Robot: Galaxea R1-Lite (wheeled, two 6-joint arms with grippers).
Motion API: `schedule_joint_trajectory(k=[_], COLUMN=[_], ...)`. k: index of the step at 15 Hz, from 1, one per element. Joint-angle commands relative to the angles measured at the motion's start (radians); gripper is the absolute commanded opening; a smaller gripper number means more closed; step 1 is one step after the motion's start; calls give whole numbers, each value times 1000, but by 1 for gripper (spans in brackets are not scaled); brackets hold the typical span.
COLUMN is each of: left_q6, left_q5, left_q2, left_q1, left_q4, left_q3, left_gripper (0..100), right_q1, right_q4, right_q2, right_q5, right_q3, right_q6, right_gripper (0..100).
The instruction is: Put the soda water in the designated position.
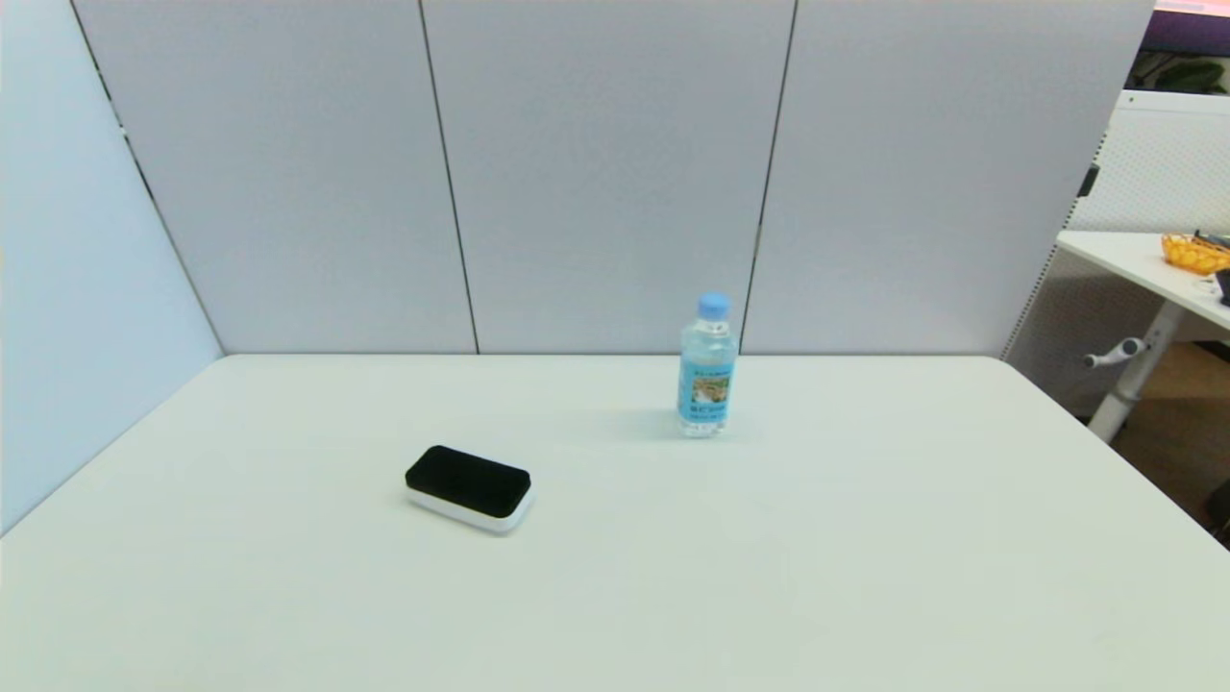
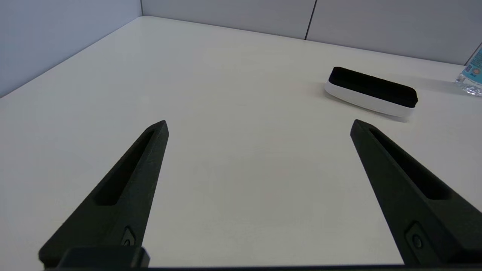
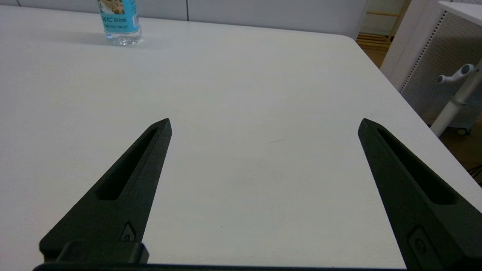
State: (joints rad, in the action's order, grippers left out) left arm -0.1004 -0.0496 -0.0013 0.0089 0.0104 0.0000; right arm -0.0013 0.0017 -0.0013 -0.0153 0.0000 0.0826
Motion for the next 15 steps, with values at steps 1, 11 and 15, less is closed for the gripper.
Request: schedule_joint_trajectory(k=[1, 11, 15], left_q6=[-1, -1, -1], left_q5=[-1, -1, -1], left_q2=[0, 0, 0], left_q1=[0, 0, 0], left_q4=[0, 0, 0], left_q3=[0, 0, 0], left_gripper=[100, 100, 100], right_q1=[0, 1, 10], right_q4=[0, 1, -14], right_q2=[1, 81, 179], right_q5=[0, -2, -25], right_q3=[0, -129, -193], right_q6=[0, -3, 0], right_gripper=[100, 100, 100])
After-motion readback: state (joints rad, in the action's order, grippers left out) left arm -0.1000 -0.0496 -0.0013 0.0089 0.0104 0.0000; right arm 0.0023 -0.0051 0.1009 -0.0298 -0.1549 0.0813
